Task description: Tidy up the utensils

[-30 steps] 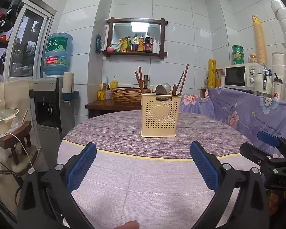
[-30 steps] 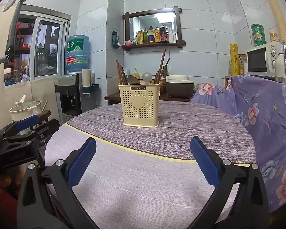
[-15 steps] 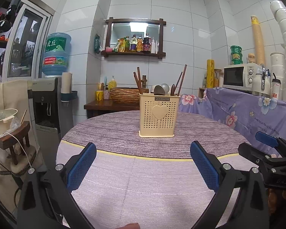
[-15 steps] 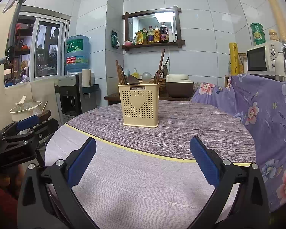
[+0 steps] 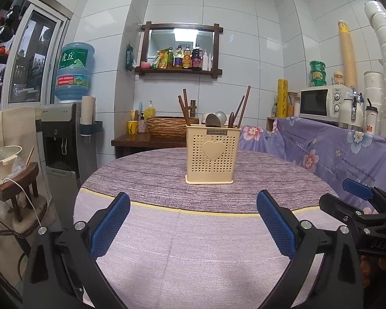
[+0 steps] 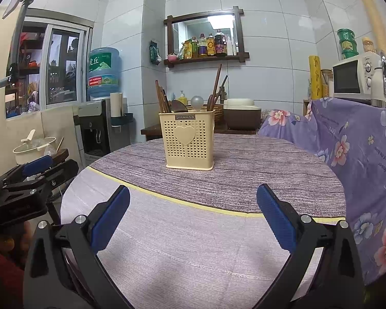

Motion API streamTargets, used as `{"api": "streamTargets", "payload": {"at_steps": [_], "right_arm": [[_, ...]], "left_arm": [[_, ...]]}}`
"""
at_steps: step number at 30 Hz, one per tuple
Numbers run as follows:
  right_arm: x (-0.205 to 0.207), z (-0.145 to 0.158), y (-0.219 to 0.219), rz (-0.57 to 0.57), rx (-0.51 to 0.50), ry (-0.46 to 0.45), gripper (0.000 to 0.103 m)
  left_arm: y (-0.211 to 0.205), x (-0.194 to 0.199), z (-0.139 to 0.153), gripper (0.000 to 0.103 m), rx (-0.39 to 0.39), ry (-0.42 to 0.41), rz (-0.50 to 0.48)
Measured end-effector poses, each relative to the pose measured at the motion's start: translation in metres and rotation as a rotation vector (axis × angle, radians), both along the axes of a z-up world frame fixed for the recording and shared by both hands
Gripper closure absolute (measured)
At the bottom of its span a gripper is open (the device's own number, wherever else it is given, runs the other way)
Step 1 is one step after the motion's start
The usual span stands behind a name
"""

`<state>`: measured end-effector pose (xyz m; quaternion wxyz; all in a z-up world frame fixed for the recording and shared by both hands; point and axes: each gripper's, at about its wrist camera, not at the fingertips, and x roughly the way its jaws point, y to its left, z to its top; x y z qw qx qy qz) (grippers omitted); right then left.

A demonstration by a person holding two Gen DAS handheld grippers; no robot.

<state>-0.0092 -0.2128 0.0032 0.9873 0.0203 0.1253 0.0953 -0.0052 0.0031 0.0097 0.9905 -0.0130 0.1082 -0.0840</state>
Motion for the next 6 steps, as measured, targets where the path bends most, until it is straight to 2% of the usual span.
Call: {"api": "streamTargets", "payload": {"at_steps": [6], "right_arm": [[0.0008, -0.0004, 0.0, 0.001, 0.001, 0.004, 0.006]], "left_arm": [[-0.0001, 0.0019, -0.0005, 0.005, 0.0, 0.014, 0.001]]}}
